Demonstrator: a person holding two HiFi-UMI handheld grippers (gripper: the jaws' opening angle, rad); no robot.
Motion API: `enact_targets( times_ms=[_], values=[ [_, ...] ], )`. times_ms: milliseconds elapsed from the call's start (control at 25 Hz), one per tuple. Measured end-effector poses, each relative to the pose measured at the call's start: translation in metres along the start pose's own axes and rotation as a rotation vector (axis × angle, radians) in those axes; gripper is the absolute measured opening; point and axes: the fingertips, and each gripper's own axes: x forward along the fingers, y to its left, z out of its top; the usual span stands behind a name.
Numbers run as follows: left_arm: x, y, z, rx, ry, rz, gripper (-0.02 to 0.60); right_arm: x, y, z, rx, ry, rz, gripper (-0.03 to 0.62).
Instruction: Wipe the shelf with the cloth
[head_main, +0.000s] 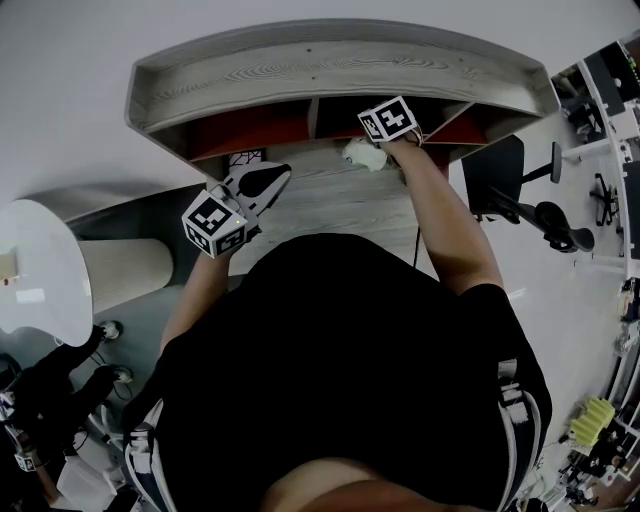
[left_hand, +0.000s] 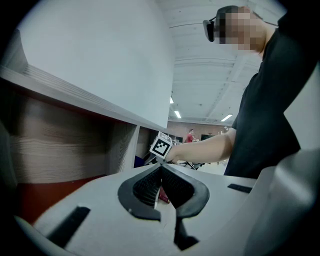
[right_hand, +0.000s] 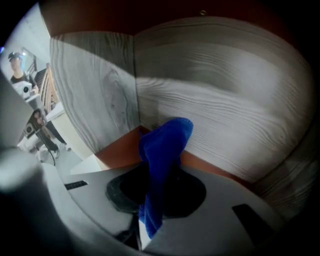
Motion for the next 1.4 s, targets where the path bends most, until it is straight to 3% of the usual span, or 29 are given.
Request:
enact_targets(
  times_ms=[640, 840, 1400],
  values=[
    [-0.007, -0.004, 0.0, -0.002, 0.001, 0.01, 0.017, 0.015, 0.07, 0.023, -0.116, -0.042, 0.084, 0.057],
    [-0.006, -0.001, -0.003, 0.001, 0.004, 0.007, 0.017, 0.019, 0.081, 0.026, -0.097, -0.051, 0.128, 0.056],
    [-0.008, -0.002, -0.007, 0.004, 0.009, 0.001, 0.017, 0.018, 0.084, 0.026, -0.08, -0.077, 0.133, 0.057]
  ],
)
